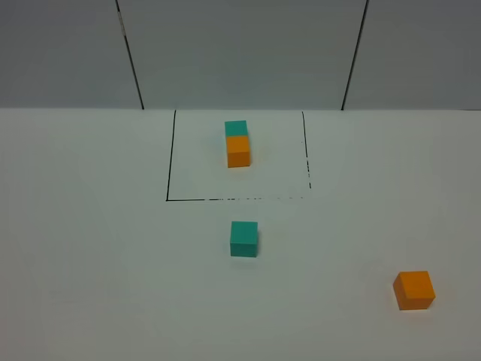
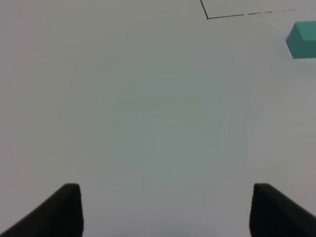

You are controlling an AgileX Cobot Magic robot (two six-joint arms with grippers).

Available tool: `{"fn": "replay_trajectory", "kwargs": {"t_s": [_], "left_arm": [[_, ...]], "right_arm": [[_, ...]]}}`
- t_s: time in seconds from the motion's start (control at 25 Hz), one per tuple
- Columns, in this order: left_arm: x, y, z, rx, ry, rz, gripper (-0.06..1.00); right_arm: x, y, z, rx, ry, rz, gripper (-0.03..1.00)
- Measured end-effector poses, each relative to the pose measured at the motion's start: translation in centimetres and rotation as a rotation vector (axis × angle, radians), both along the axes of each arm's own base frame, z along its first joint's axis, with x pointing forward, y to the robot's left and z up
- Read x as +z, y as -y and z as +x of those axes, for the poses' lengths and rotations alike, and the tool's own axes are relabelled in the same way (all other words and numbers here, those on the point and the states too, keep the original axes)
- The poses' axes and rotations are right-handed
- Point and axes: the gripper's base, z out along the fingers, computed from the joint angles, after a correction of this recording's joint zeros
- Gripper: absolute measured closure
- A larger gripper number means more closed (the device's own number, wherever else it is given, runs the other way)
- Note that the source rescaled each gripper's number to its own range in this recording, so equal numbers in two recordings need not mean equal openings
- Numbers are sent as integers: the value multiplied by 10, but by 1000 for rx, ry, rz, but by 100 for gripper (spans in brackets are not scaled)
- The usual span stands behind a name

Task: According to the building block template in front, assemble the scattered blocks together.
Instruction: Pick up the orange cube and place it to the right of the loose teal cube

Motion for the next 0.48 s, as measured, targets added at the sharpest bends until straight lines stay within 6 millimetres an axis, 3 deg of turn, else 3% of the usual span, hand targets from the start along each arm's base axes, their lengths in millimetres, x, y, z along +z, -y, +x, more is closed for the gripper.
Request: {"fn": "replay_trajectory", "kwargs": {"t_s": [0.32,0.48], "left_arm": [[0,0,0,0,0,0,44],[0,0,0,0,0,0,44]], "right_arm": [[-2,0,11,5,-79,17,0],[7,0,17,8,-140,28,0]]}}
